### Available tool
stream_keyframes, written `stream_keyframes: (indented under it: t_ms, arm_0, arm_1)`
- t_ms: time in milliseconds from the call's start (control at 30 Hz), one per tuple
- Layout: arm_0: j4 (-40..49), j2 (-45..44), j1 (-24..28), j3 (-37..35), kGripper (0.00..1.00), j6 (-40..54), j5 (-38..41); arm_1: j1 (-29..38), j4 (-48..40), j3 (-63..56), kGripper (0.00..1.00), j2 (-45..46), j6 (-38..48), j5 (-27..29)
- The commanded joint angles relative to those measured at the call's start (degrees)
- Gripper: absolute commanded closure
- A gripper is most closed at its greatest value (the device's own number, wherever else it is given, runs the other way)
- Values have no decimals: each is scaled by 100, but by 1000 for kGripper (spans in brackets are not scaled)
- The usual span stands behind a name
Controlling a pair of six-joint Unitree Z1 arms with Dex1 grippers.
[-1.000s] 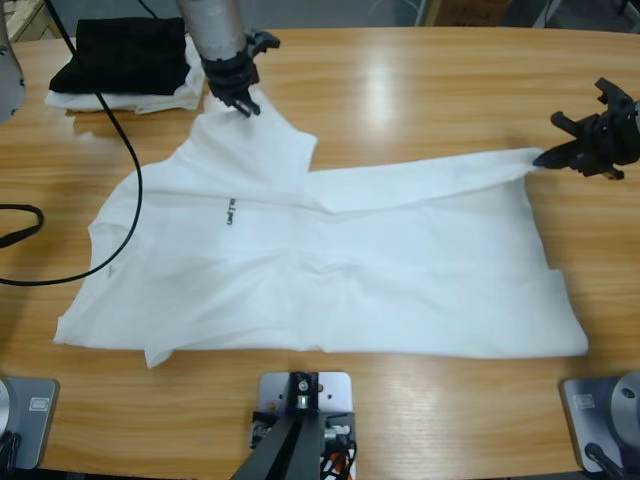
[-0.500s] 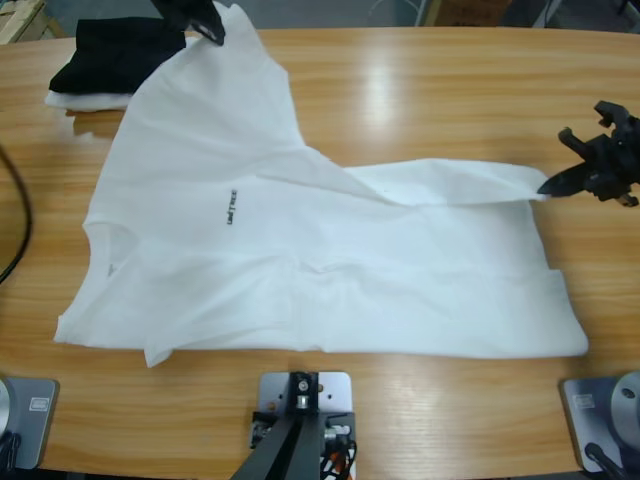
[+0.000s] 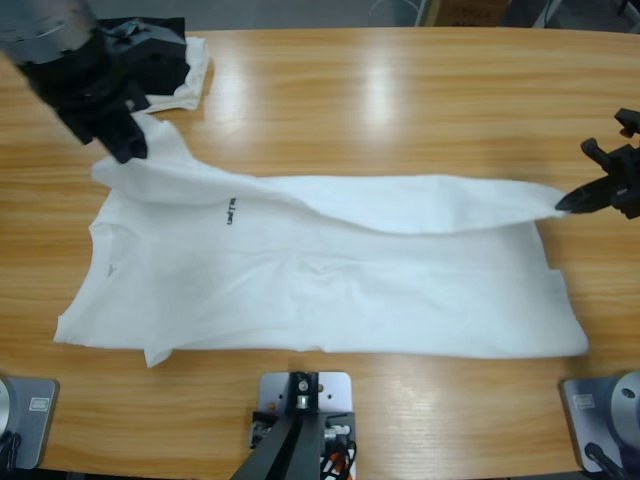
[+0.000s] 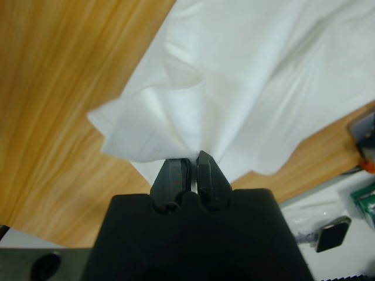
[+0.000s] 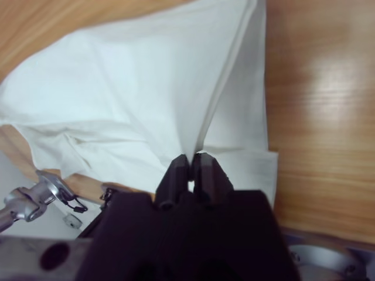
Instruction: Fold clothes
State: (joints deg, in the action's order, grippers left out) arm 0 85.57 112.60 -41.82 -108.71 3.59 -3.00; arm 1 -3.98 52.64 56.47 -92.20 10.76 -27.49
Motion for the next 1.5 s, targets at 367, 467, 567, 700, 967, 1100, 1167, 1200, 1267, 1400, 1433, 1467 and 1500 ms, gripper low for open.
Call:
stream_keyframes:
  t_ms: [367,467,567,700,967,1100,1167,1200,1267,1400,1433,1467,1500]
  arm_0:
    - [-243,-1031,-293,1358,1000,-220,-61]
    - [-366,-1107,-414,1599,1000,-312,-40]
    - [-524,-1117,-507,1817,1000,-364,-3]
    - [-740,-1063,-615,1994,1000,-477,45]
    - [-890,-1042,-652,2300,1000,-482,83]
    - [-1032,-1047,-718,2486,1000,-501,133]
    - [-1092,-1040,-752,2544,1000,-523,141]
    - [-1141,-1038,-757,2588,1000,-547,141]
    - [-1204,-1030,-757,2641,1000,-561,155]
    - [-1262,-986,-757,2653,1000,-561,168]
    - [-1269,-986,-757,2659,1000,-561,175]
    - [-1271,-986,-757,2666,1000,-556,177]
    - [-1271,-986,-757,2675,1000,-554,177]
  arm_1:
    - [183,653,110,1000,217,-186,286]
    - [310,769,39,1000,324,-125,388]
    - [498,982,31,1000,431,100,483]
    - [591,1098,31,1000,393,357,574]
    - [716,1314,66,1000,52,756,696]
    - [732,1346,59,1000,-184,823,776]
    - [732,1386,76,1000,-226,870,820]
    - [732,1432,101,917,-212,970,903]
    - [734,1675,241,125,-223,1197,1008]
    - [767,1880,405,0,-96,1359,1265]
    - [767,1891,417,0,-91,1383,1311]
    - [767,1891,421,0,-80,1385,1334]
    - [767,1884,426,0,-71,1378,1355]
